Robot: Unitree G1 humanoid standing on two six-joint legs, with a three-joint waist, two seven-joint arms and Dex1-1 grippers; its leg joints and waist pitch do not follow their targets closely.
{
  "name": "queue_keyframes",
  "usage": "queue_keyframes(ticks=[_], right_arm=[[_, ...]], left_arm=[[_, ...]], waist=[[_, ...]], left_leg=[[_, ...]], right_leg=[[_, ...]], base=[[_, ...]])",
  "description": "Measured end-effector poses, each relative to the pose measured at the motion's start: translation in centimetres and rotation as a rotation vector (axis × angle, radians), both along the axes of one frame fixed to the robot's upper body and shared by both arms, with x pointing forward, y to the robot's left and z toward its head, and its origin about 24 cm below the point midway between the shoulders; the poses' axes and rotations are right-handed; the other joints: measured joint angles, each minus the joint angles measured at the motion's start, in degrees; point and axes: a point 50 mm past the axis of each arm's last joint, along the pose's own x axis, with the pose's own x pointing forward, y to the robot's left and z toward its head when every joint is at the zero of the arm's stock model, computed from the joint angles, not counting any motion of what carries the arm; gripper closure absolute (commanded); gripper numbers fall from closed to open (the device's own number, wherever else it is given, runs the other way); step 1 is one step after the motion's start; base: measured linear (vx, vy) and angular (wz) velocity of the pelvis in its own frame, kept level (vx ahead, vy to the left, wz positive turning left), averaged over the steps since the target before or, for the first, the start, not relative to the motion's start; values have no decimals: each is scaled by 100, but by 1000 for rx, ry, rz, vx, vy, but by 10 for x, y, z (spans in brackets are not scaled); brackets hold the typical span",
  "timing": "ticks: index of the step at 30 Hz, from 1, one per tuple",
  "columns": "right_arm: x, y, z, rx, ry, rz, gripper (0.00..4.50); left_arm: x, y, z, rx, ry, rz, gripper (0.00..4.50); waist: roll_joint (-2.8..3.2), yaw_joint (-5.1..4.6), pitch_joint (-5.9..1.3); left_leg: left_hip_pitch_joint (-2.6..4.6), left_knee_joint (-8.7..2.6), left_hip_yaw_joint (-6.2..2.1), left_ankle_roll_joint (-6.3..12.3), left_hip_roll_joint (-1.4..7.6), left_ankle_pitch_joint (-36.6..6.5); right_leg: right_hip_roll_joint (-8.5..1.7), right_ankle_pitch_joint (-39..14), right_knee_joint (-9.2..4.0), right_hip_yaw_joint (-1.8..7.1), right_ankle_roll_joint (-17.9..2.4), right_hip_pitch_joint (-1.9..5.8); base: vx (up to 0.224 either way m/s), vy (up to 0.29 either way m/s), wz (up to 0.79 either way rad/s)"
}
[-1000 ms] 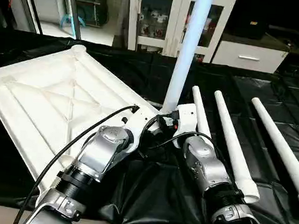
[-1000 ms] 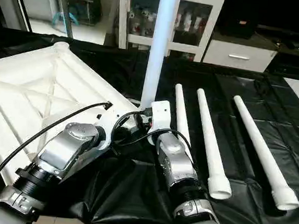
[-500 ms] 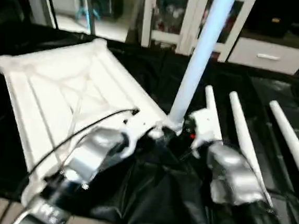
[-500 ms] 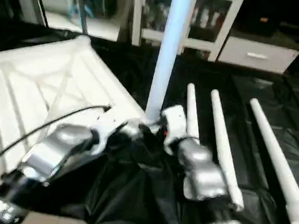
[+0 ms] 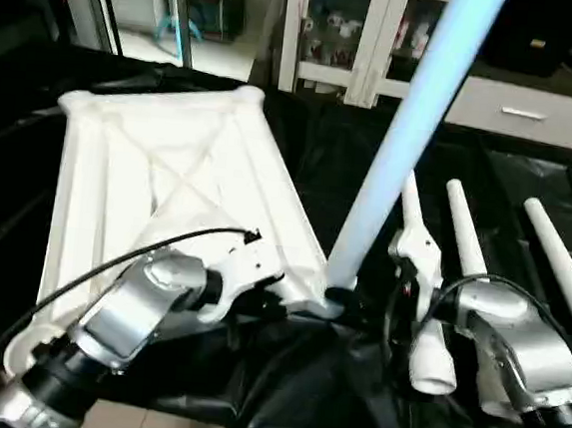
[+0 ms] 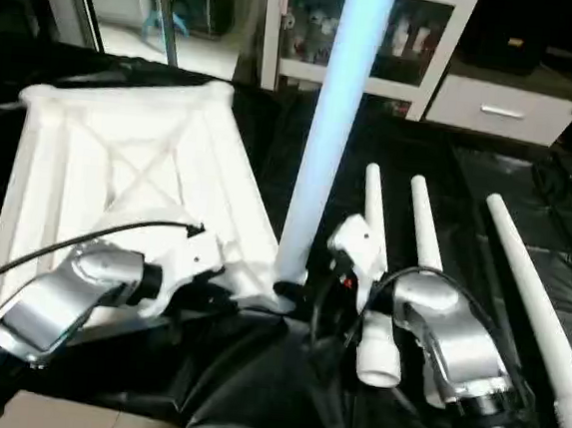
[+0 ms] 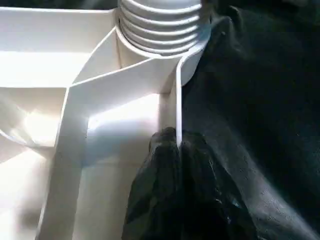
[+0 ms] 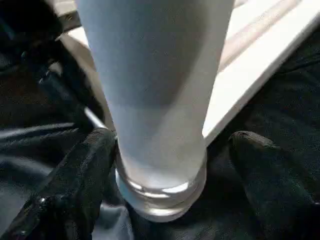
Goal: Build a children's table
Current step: Rotate leg to tighten
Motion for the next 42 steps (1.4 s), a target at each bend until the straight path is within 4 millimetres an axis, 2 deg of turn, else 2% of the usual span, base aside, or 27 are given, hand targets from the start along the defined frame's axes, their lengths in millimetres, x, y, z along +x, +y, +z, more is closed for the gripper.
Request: queue_keyframes(ticks=[15, 17, 20, 21, 27, 38, 42], right_arm=[[0, 9, -9, -11, 25, 84, 58], [0, 10, -8, -10, 22, 88, 84], [2, 10, -6, -10, 15, 93, 97], [2, 10, -6, -10, 13, 93, 124], [3, 11, -9, 1, 17, 91, 172], [3, 13, -10, 8, 18, 93, 180], [6, 15, -16, 33, 17, 40, 180]], left_arm=[[-1, 1, 1, 12, 5, -44, 450], [-1, 1, 1, 12, 4, -46, 450], [-1, 1, 1, 13, 3, -48, 450], [-1, 1, 1, 13, 4, -49, 450], [-1, 2, 0, 18, 4, -53, 450], [-1, 4, 0, 25, 5, -60, 450], [2, 3, -2, 3, 17, -21, 450]], waist=[[-3, 7, -4], [-3, 8, -4], [-4, 9, -4], [-4, 10, -5], [-1, 7, -6], [3, 1, -9], [-5, -11, -27]], left_leg=[[1, 5, 0, 2, 0, 2], [2, 7, 0, 2, 0, 2], [2, 9, 0, 2, 0, 2], [3, 10, 0, 3, 1, 3], [5, 18, -1, -2, 1, 3], [8, 18, -2, -8, 2, 6], [18, 24, -2, -13, 3, 10]], right_leg=[[0, 0, 9, 0, -1, 9], [0, 0, 11, 0, -1, 9], [0, 0, 15, 0, -1, 9], [0, 0, 17, 0, -1, 9], [0, 0, 26, 1, -1, 9], [0, 0, 33, 0, -1, 9], [0, 2, 41, 0, -3, 16]], base=[[0, 0, 0], [0, 0, 0], [0, 0, 0], [0, 0, 0], [0, 0, 0], [0, 0, 0], [0, 0, 0]])
